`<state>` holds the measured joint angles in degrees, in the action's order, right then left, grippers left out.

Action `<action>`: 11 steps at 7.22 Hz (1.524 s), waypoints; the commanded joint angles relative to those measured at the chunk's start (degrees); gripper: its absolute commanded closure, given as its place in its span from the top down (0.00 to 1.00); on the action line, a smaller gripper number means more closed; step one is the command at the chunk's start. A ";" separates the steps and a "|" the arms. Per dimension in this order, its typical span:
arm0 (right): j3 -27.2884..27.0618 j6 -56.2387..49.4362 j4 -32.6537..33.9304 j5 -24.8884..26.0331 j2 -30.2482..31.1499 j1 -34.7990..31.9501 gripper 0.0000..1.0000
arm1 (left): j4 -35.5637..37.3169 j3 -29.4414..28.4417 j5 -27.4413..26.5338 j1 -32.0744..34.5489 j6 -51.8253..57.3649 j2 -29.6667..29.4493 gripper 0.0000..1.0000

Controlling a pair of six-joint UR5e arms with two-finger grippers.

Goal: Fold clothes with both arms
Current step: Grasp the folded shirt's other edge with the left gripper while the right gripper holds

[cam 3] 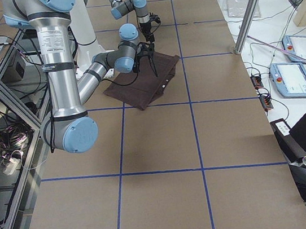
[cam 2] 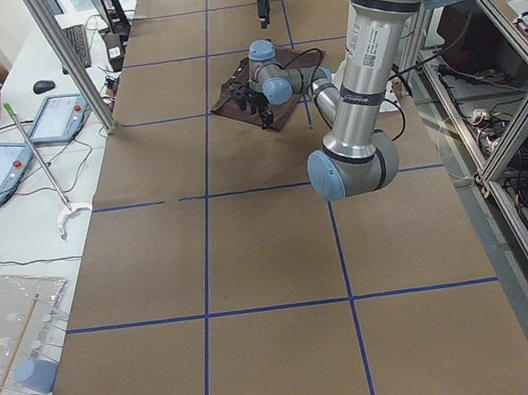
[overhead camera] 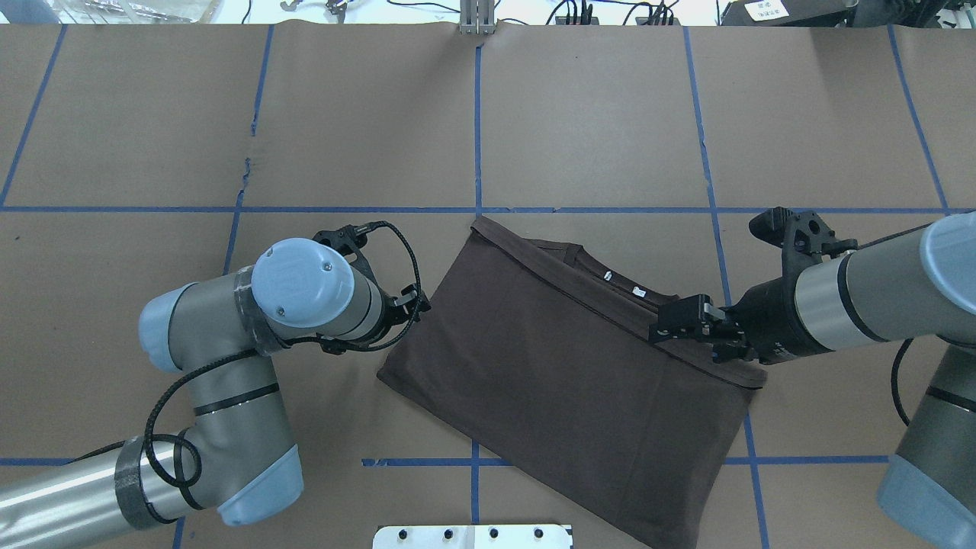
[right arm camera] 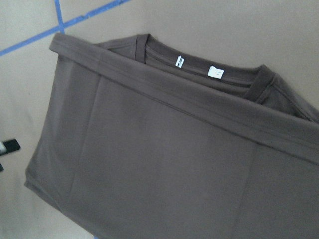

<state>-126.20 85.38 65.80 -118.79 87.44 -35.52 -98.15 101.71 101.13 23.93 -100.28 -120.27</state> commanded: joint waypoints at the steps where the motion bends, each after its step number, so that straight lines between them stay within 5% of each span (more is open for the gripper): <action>1: 1.57 -0.03 0.03 0.05 -1.48 -1.13 1.00 | 3.05 1.13 -0.23 -3.61 -2.72 1.08 0.86; 5: 1.75 -0.03 0.03 0.05 -1.39 -1.39 1.00 | 2.79 -0.90 -0.50 -5.03 -4.05 0.65 0.76; 8: 1.75 -0.12 0.03 -0.04 -1.39 -1.65 1.00 | 2.87 -1.07 -0.85 -5.12 -5.54 0.30 0.07; 11: 1.93 -0.12 0.03 -0.04 -1.39 -1.83 1.00 | 2.96 -0.99 -0.94 -4.86 -5.02 0.21 0.00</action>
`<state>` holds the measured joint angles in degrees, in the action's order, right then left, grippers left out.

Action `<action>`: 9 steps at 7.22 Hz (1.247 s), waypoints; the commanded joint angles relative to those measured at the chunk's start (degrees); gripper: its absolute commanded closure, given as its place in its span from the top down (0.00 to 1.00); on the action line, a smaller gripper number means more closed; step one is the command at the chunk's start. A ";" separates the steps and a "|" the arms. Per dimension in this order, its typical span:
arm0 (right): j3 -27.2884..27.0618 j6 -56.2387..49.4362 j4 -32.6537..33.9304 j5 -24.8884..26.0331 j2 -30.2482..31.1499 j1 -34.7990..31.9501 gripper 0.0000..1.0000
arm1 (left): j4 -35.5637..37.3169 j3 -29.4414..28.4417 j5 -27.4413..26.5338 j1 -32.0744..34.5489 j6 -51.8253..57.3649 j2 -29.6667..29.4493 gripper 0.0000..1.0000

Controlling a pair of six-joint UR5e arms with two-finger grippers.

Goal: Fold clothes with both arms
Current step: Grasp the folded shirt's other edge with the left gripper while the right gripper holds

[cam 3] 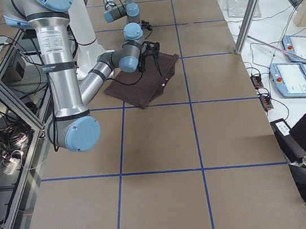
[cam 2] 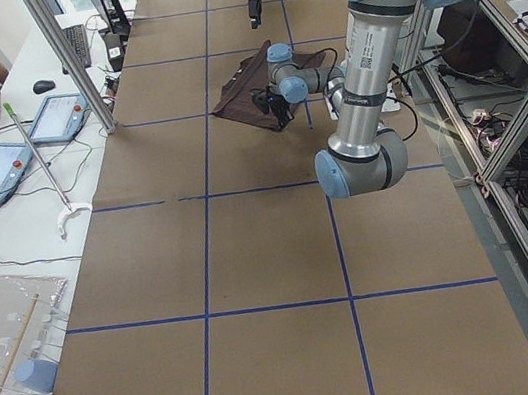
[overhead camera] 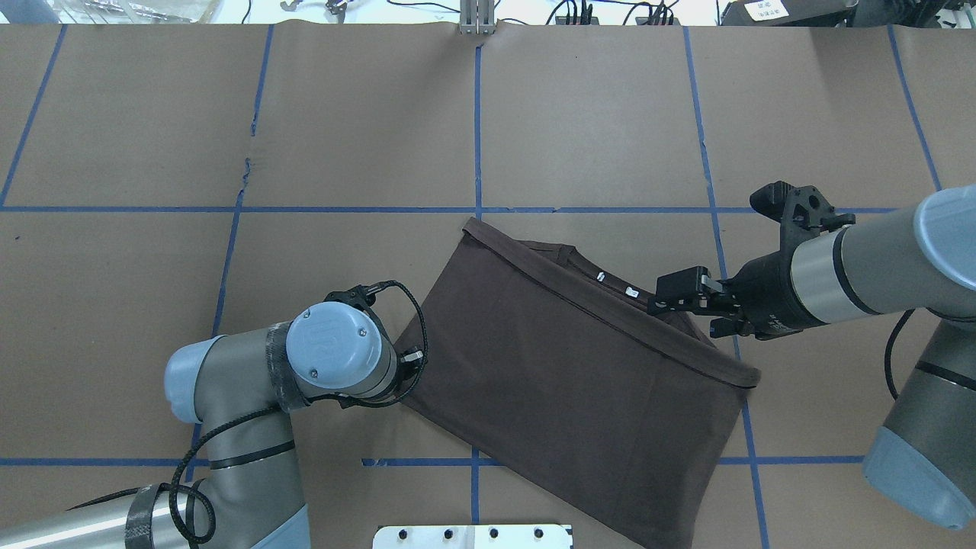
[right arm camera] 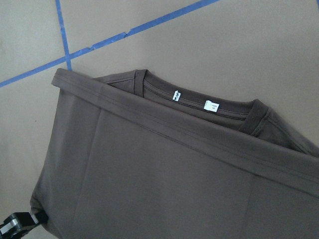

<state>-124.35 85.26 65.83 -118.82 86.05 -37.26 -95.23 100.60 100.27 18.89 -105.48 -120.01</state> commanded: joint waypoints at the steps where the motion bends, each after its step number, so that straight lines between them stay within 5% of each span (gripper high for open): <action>1: 0.07 0.00 0.00 -0.09 0.09 -0.10 1.00 | 0.22 0.48 0.01 1.23 0.37 -0.04 0.00; 5: 0.07 0.00 0.00 -0.18 0.09 -0.27 1.00 | 0.75 -3.89 -0.17 13.78 12.63 -0.39 0.00; 9: 0.25 0.00 0.00 0.08 -0.09 -0.27 1.00 | -13.44 -24.60 -3.51 22.58 25.05 -11.44 0.00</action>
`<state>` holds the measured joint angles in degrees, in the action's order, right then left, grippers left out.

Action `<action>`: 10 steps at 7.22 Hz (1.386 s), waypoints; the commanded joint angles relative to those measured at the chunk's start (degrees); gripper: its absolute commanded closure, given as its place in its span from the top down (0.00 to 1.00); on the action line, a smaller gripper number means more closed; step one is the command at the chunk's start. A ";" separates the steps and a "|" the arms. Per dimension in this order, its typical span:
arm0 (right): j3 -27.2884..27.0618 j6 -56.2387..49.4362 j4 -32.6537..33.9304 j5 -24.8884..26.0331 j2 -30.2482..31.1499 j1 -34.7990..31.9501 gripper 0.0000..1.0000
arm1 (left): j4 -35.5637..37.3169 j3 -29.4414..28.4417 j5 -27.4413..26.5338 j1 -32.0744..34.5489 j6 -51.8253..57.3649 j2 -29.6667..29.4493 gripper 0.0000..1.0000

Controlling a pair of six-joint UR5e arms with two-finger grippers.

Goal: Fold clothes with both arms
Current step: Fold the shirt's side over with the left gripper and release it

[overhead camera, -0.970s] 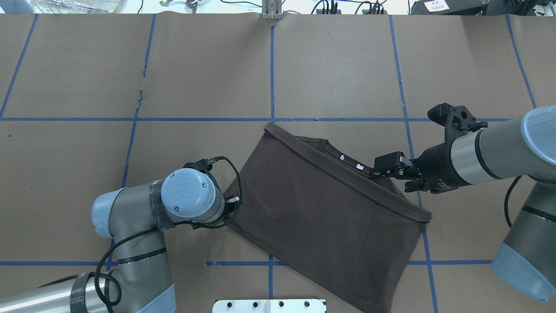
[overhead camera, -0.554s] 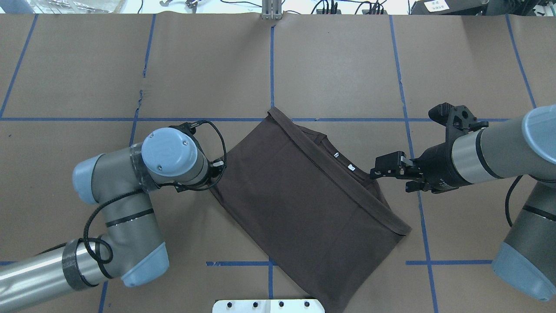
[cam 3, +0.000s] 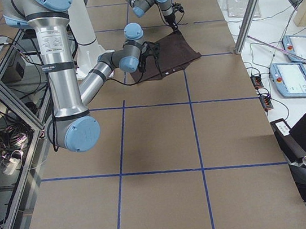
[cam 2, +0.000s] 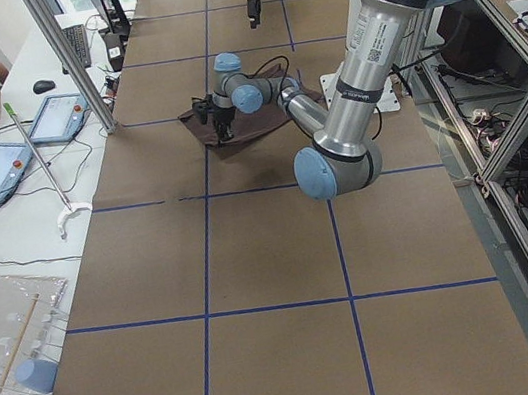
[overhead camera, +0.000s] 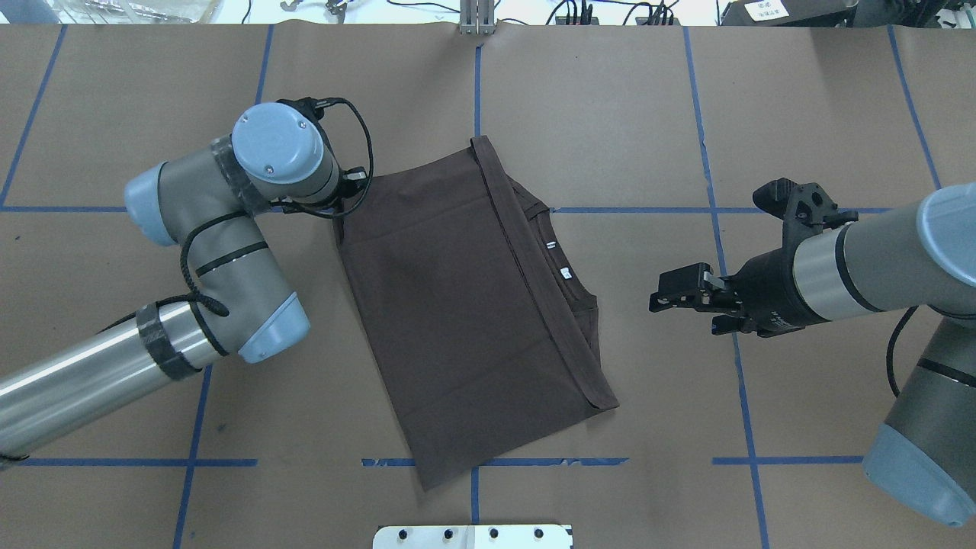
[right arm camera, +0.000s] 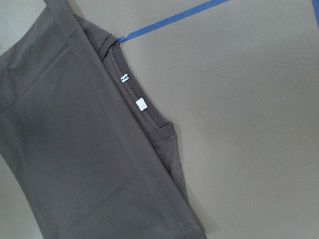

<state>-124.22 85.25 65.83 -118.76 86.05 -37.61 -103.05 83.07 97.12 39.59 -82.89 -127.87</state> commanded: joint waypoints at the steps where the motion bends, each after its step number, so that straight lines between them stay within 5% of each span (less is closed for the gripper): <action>1: 0.47 0.00 0.00 0.02 -0.09 0.08 1.00 | -13.50 -18.27 -3.22 1.81 2.47 -10.31 0.00; 2: 0.64 0.00 0.00 0.02 -0.09 0.16 1.00 | -17.84 -25.87 -3.51 1.89 2.56 -14.90 0.00; 3: 0.91 0.00 0.00 0.11 -0.18 0.25 1.00 | -19.97 -26.64 -4.65 1.81 3.60 -14.95 0.00; 4: 1.17 0.00 0.00 0.20 -0.09 0.25 1.00 | -20.17 -27.60 -6.40 1.89 4.57 -14.95 0.23; 5: 1.17 0.00 0.00 0.20 -0.09 0.25 1.00 | -20.43 -28.05 -7.72 1.98 5.02 -14.78 0.99; 7: 1.87 -0.26 0.17 0.98 0.09 0.69 1.00 | -19.91 -26.22 -7.30 7.05 9.90 -14.60 1.00; 8: 2.31 -1.31 2.96 3.95 0.09 2.09 1.00 | -19.56 -22.20 -1.81 8.12 11.68 -11.73 1.00; 10: 4.06 -10.60 17.58 9.58 -7.94 6.04 1.00 | -15.20 -9.75 4.13 9.10 13.98 -3.04 1.00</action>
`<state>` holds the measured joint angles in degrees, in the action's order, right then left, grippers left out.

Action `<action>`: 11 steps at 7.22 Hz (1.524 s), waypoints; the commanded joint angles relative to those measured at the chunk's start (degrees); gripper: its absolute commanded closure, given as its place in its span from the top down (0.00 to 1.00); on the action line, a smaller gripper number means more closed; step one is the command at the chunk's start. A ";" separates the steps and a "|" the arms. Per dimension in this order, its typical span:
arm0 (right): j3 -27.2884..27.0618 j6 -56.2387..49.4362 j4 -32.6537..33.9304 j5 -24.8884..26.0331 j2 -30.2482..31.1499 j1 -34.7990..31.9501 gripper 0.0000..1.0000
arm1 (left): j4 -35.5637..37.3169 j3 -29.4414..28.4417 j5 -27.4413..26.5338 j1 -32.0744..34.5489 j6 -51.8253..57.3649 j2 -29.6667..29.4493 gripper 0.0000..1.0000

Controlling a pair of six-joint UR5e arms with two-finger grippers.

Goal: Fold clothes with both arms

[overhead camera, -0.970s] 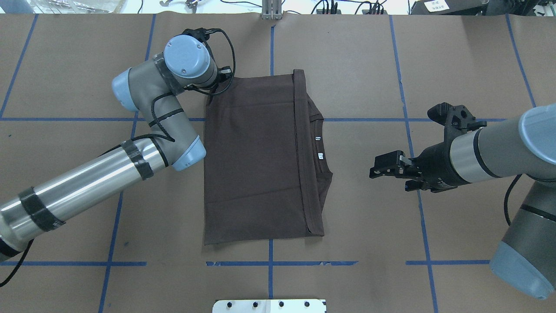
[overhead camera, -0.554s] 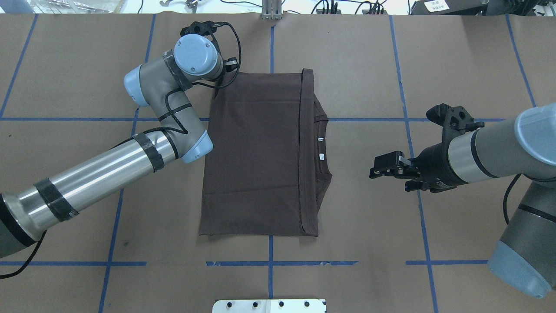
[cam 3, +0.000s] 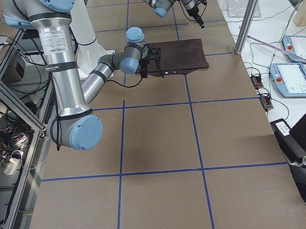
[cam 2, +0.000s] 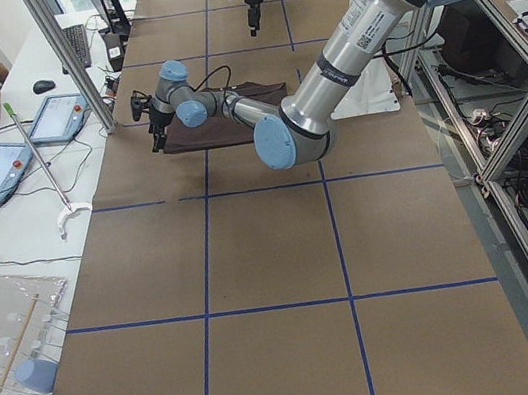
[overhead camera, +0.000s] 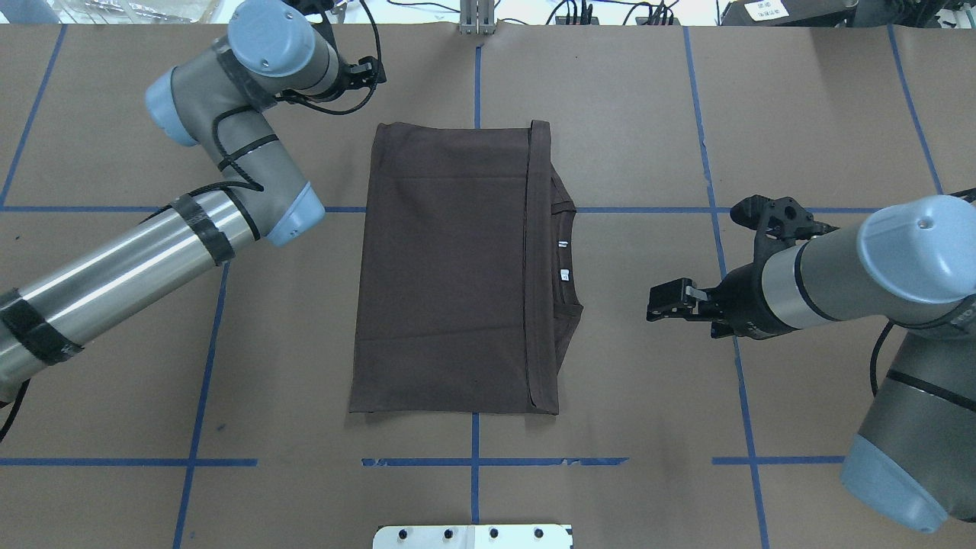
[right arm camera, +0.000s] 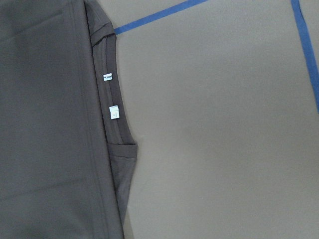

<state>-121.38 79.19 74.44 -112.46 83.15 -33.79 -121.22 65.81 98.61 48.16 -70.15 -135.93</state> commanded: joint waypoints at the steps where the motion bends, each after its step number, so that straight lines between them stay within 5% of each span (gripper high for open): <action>1: 4.27 -5.09 17.67 4.95 -12.94 4.50 1.00 | 8.66 15.15 2.64 0.27 1.24 6.97 1.00; 4: 15.70 -5.36 21.71 8.40 -25.30 10.13 1.00 | 26.79 39.00 2.73 -3.85 1.24 13.75 1.00; 7: 24.03 -5.45 23.56 7.52 -30.65 13.13 1.00 | 28.58 40.89 2.73 -5.09 1.15 13.85 1.00; 11: 24.43 -6.58 26.10 4.35 -29.63 13.14 1.00 | 28.50 40.98 2.82 -5.09 1.15 13.94 1.00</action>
<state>-96.90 73.31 99.21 -107.57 53.27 -20.64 -92.73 106.76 101.40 43.07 -69.00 -122.00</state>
